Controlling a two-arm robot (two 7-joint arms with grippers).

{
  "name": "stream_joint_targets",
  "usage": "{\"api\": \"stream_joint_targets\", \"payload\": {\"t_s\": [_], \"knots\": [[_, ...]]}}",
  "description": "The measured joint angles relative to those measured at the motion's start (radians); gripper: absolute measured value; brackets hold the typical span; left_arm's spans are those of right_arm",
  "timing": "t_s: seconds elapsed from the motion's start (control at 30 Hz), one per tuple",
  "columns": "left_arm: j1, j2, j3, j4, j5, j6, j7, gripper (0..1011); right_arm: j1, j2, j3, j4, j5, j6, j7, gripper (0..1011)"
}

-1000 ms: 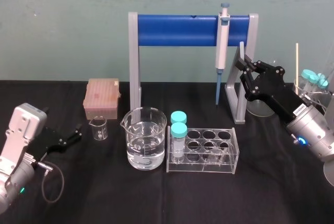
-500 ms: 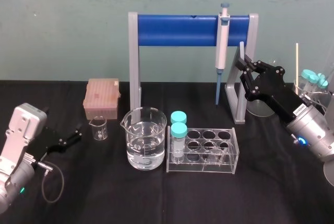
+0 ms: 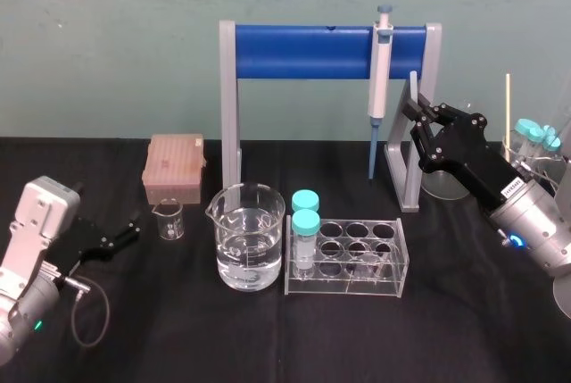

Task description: Pick up the stirring rod with one hand, then place it down.

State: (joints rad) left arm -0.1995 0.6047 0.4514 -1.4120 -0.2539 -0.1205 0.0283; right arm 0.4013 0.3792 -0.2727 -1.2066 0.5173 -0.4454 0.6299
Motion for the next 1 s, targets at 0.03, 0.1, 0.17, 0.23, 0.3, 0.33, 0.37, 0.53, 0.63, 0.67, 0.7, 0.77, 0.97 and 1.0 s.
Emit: {"api": "stream_joint_targets", "payload": {"t_s": [0.03, 0.1, 0.17, 0.23, 0.3, 0.33, 0.37, 0.53, 0.63, 0.67, 0.7, 0.77, 0.97, 1.0], "knots": [[0.0, 0.0, 0.0, 0.0, 0.0, 0.0, 0.0, 1000, 0.0, 0.0, 0.0, 0.0, 0.0, 0.0, 0.0, 68], [0.0, 0.0, 0.0, 0.0, 0.0, 0.0, 0.0, 1000, 0.0, 0.0, 0.0, 0.0, 0.0, 0.0, 0.0, 68], [0.0, 0.0, 0.0, 0.0, 0.0, 0.0, 0.0, 1000, 0.0, 0.0, 0.0, 0.0, 0.0, 0.0, 0.0, 68], [0.0, 0.0, 0.0, 0.0, 0.0, 0.0, 0.0, 1000, 0.0, 0.0, 0.0, 0.0, 0.0, 0.0, 0.0, 67], [0.0, 0.0, 0.0, 0.0, 0.0, 0.0, 0.0, 1000, 0.0, 0.0, 0.0, 0.0, 0.0, 0.0, 0.0, 68], [0.0, 0.0, 0.0, 0.0, 0.0, 0.0, 0.0, 1000, 0.0, 0.0, 0.0, 0.0, 0.0, 0.0, 0.0, 68], [0.0, 0.0, 0.0, 0.0, 0.0, 0.0, 0.0, 1000, 0.0, 0.0, 0.0, 0.0, 0.0, 0.0, 0.0, 68], [0.0, 0.0, 0.0, 0.0, 0.0, 0.0, 0.0, 1000, 0.0, 0.0, 0.0, 0.0, 0.0, 0.0, 0.0, 68], [0.0, 0.0, 0.0, 0.0, 0.0, 0.0, 0.0, 1000, 0.0, 0.0, 0.0, 0.0, 0.0, 0.0, 0.0, 68], [0.0, 0.0, 0.0, 0.0, 0.0, 0.0, 0.0, 1000, 0.0, 0.0, 0.0, 0.0, 0.0, 0.0, 0.0, 68], [0.0, 0.0, 0.0, 0.0, 0.0, 0.0, 0.0, 1000, 0.0, 0.0, 0.0, 0.0, 0.0, 0.0, 0.0, 68], [0.0, 0.0, 0.0, 0.0, 0.0, 0.0, 0.0, 1000, 0.0, 0.0, 0.0, 0.0, 0.0, 0.0, 0.0, 68], [0.0, 0.0, 0.0, 0.0, 0.0, 0.0, 0.0, 1000, 0.0, 0.0, 0.0, 0.0, 0.0, 0.0, 0.0, 67], [0.0, 0.0, 0.0, 0.0, 0.0, 0.0, 0.0, 1000, 0.0, 0.0, 0.0, 0.0, 0.0, 0.0, 0.0, 67]]}}
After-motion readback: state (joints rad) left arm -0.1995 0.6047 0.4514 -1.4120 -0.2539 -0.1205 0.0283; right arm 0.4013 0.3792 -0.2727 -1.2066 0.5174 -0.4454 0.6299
